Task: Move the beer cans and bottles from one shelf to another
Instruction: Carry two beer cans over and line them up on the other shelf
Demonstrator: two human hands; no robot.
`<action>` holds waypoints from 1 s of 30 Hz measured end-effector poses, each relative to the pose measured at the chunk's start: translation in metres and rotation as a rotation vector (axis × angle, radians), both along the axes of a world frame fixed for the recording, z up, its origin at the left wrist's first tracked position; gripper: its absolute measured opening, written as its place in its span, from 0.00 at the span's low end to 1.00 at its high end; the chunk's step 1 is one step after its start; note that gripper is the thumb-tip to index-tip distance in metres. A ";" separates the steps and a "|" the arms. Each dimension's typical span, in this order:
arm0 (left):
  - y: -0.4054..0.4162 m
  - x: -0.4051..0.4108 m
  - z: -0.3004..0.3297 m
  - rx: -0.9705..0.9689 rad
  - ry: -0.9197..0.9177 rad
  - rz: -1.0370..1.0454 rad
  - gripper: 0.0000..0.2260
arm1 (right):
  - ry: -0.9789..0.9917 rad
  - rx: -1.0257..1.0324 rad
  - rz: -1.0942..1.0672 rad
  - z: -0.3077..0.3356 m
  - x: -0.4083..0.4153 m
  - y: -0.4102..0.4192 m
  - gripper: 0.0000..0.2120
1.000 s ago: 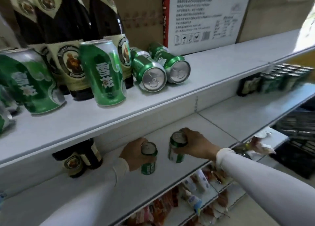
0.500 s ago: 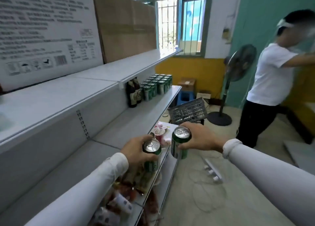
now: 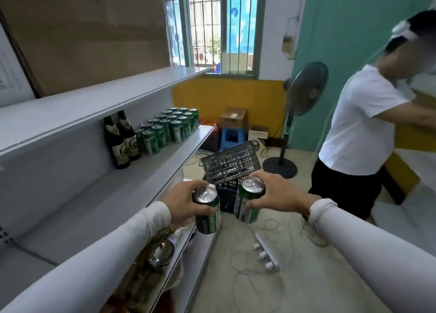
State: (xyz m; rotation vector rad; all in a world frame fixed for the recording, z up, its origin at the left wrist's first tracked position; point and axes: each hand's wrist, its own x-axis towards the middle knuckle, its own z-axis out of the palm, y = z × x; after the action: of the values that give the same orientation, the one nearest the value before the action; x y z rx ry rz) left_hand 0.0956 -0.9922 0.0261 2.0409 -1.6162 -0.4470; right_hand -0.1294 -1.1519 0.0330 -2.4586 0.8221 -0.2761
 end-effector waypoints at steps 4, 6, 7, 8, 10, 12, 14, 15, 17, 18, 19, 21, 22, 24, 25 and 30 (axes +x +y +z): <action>-0.052 0.031 -0.010 0.013 0.031 0.037 0.29 | 0.026 0.017 0.029 -0.015 0.040 -0.058 0.33; -0.080 0.054 -0.016 -0.004 0.051 0.058 0.28 | 0.045 0.019 0.051 -0.020 0.066 -0.088 0.35; -0.095 0.068 -0.019 -0.016 0.055 0.072 0.29 | 0.055 0.013 0.066 -0.021 0.081 -0.104 0.35; -0.110 0.084 -0.022 -0.029 0.064 0.090 0.29 | 0.069 0.009 0.080 -0.022 0.097 -0.120 0.35; -0.140 0.115 -0.024 -0.048 0.088 0.115 0.29 | 0.095 -0.009 0.111 -0.018 0.133 -0.152 0.35; -0.168 0.146 -0.021 -0.060 0.111 0.148 0.32 | 0.104 -0.032 0.141 -0.009 0.167 -0.182 0.37; -0.192 0.176 -0.019 -0.090 0.125 0.196 0.39 | 0.104 -0.055 0.176 0.001 0.200 -0.209 0.34; -0.200 0.189 -0.019 -0.108 0.122 0.220 0.40 | 0.098 -0.065 0.195 0.005 0.214 -0.220 0.30; -0.214 0.213 -0.021 -0.115 0.128 0.264 0.40 | 0.092 -0.078 0.232 0.013 0.244 -0.242 0.26; -0.218 0.223 -0.022 -0.120 0.136 0.287 0.39 | 0.100 -0.073 0.252 0.014 0.258 -0.251 0.27; -0.220 0.231 -0.022 -0.127 0.136 0.308 0.38 | 0.104 -0.066 0.274 0.015 0.273 -0.259 0.28; -0.223 0.245 -0.023 -0.107 0.128 0.349 0.34 | 0.112 -0.057 0.321 0.009 0.302 -0.276 0.30; -0.224 0.252 -0.024 -0.102 0.122 0.370 0.33 | 0.112 -0.056 0.342 0.005 0.316 -0.282 0.30; -0.225 0.264 -0.030 -0.101 0.124 0.423 0.34 | 0.109 -0.043 0.390 -0.003 0.343 -0.291 0.31; -0.225 0.269 -0.035 -0.096 0.133 0.460 0.34 | 0.107 -0.033 0.417 -0.008 0.356 -0.294 0.31; -0.233 0.284 -0.053 -0.077 0.139 0.631 0.33 | 0.173 0.039 0.591 -0.034 0.420 -0.315 0.36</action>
State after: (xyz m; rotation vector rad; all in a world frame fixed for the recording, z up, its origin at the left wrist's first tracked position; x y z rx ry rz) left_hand 0.3799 -1.2255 -0.0268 2.2555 -0.8248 -0.2769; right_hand 0.2907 -1.4671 -0.0005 -2.5797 0.1339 0.1684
